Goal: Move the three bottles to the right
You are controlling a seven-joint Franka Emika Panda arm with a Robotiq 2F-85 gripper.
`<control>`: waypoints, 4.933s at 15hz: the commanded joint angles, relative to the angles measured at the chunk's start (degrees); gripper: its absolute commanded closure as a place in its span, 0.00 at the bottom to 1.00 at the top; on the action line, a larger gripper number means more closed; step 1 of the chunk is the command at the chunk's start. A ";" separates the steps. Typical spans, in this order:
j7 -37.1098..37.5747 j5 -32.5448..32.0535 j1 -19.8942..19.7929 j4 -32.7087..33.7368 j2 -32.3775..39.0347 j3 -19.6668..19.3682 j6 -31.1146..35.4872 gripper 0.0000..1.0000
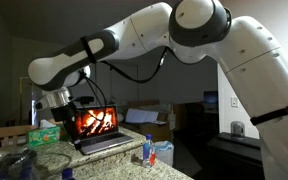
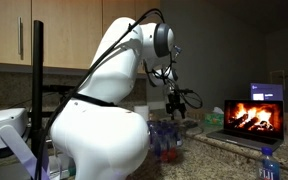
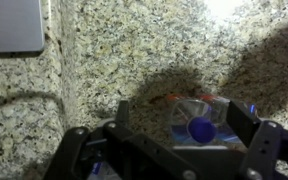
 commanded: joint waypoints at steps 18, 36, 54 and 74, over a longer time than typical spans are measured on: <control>-4.67 10.02 -2.31 -19.97 -8.97 2.11 21.79 0.00; -22.08 9.25 -2.75 -18.14 -6.15 1.96 18.63 0.00; -34.63 9.21 -2.64 -18.95 -6.20 2.29 21.68 0.00; -35.50 10.47 -2.68 -16.50 -3.21 2.35 20.58 0.88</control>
